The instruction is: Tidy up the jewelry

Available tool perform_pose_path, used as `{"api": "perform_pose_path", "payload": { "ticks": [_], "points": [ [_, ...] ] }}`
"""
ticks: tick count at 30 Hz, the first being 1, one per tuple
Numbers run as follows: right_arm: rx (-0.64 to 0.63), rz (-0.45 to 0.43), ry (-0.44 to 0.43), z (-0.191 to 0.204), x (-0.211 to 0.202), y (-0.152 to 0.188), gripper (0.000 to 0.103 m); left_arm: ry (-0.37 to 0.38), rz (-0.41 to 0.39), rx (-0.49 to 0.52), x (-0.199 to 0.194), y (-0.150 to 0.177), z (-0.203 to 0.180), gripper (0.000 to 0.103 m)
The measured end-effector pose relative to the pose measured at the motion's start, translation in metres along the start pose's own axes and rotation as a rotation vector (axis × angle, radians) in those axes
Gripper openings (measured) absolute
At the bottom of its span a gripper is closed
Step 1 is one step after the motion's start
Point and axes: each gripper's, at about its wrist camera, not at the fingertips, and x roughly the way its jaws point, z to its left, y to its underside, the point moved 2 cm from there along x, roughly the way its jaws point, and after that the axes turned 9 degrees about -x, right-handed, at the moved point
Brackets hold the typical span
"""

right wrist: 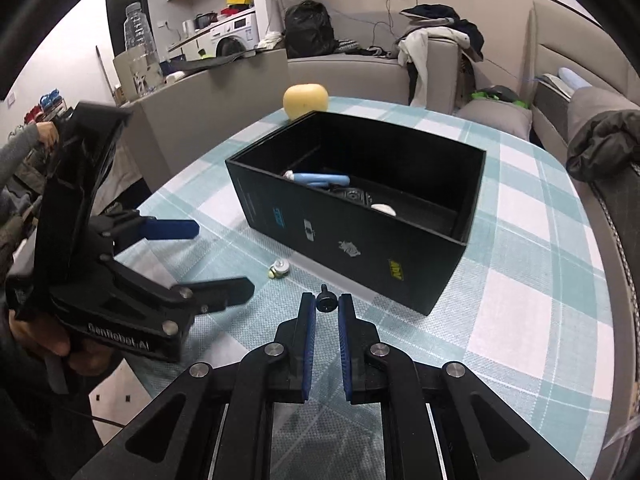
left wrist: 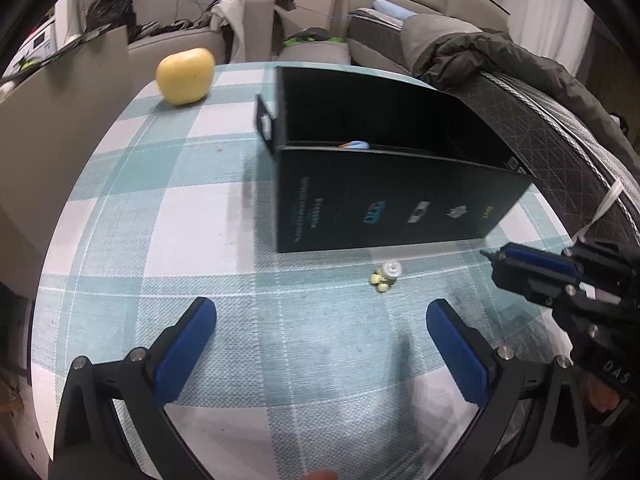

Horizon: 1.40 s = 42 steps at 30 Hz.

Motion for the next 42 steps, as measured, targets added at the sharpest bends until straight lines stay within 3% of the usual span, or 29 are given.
{"api": "perform_pose_path", "payload": {
  "ticks": [4,7,9,13,15,22,27,35,42],
  "points": [
    [0.017,-0.003,-0.001,-0.002,-0.004,0.0,0.01,0.026,-0.003,0.041,0.002,-0.001,-0.009,0.094],
    [0.027,-0.007,0.0,-0.005,-0.006,0.0,0.01,0.049,-0.001,0.066,0.003,-0.003,-0.015,0.075],
    [0.038,-0.015,0.0,-0.009,-0.009,0.0,0.01,0.061,-0.008,0.089,0.004,-0.003,-0.019,0.057],
    [0.052,-0.026,0.0,-0.014,-0.014,0.001,0.01,0.069,-0.015,0.13,0.006,-0.002,-0.027,0.046],
    [0.058,-0.03,-0.001,-0.015,-0.015,0.001,0.01,0.068,-0.004,0.149,0.009,-0.003,-0.03,0.032],
    [0.064,-0.041,0.001,-0.018,-0.018,0.001,0.01,0.051,0.0,0.16,0.014,-0.008,-0.03,0.012],
    [0.07,-0.036,0.006,-0.019,-0.016,0.002,0.01,0.065,-0.011,0.153,0.009,-0.006,-0.028,0.006],
    [0.076,-0.046,0.019,-0.02,-0.018,0.0,0.01,0.088,-0.056,0.155,-0.006,-0.004,-0.027,0.006],
    [0.078,-0.093,0.027,-0.02,-0.031,-0.003,0.01,0.121,-0.169,0.123,-0.036,-0.016,-0.015,0.006]
  ]
}}
